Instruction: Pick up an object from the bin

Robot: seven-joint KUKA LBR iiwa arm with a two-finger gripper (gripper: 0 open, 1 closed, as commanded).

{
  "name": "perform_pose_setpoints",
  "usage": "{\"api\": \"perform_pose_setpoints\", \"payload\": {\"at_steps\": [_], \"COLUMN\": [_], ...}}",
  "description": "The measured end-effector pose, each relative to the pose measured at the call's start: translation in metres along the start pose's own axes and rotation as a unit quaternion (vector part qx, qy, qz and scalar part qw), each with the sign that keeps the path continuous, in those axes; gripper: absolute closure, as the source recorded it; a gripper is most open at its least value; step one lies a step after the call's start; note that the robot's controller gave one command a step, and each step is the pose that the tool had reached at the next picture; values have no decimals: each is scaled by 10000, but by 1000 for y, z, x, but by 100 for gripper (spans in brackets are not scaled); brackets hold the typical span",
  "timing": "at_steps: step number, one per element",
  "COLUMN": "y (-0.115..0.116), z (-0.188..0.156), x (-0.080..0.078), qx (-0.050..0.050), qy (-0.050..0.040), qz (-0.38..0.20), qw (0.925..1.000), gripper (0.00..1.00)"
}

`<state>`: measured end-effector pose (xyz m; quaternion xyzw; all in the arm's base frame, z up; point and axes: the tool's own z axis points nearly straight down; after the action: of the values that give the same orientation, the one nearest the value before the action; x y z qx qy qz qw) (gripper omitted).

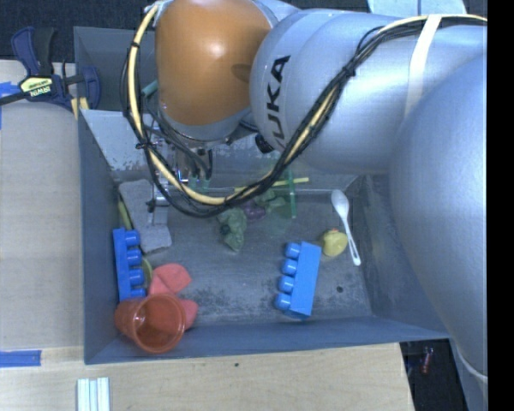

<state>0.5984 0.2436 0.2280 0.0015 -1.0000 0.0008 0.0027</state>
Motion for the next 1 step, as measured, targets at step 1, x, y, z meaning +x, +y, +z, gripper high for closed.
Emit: {"api": "perform_pose_setpoints", "payload": {"at_steps": [1], "y": [-1], "z": [-5], "x": [-2], "qx": [-14], "qy": [-42], "qz": [15], "qw": [10000], "gripper": [0]}}
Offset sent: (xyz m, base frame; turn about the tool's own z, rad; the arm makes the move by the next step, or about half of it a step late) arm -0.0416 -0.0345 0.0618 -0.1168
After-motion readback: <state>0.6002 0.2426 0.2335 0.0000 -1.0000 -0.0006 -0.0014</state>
